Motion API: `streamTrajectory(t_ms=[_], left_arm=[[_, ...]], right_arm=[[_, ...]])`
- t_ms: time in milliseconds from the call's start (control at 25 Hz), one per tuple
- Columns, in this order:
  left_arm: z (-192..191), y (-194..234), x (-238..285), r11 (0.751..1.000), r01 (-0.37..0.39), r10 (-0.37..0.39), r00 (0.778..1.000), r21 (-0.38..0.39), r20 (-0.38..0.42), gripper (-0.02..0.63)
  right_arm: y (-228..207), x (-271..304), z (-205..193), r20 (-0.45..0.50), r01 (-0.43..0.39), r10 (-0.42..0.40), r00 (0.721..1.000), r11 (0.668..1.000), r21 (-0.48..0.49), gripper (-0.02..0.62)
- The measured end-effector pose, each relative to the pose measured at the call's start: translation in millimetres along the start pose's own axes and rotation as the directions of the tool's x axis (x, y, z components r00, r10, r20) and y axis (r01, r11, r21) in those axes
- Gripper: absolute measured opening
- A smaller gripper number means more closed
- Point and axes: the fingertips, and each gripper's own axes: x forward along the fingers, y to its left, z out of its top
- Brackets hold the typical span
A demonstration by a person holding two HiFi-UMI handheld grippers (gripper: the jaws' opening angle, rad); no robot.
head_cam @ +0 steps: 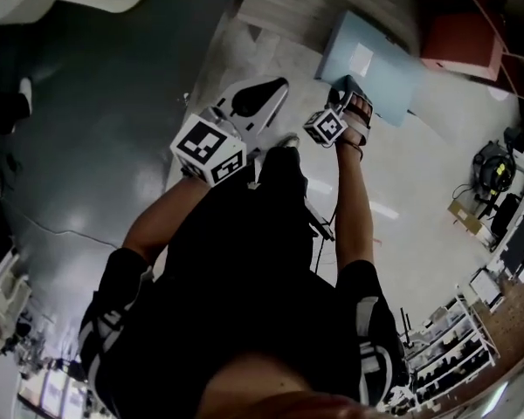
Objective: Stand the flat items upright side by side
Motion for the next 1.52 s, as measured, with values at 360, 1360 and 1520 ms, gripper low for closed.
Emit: streamTrajectory(t_ms=[360, 1360, 1520], left_arm=[[24, -30, -5, 1.000, 0.024, -0.024, 1.000, -0.002, 0.018, 0.025], [63, -108, 113, 0.987, 0.146, -0.146, 0.989, 0.068, -0.001, 0.025], [66, -119, 139, 0.985, 0.164, -0.164, 0.986, 0.060, -0.012, 0.025]], right_arm=[[-55, -82, 41, 0.255, -0.077, 0.004, 0.967, 0.958, 0.275, 0.303], [-197, -117, -144, 0.416, -0.315, -0.369, 0.831, 0.306, 0.899, 0.302], [-206, -100, -167, 0.402, -0.320, -0.374, 0.836, 0.263, 0.910, 0.302]])
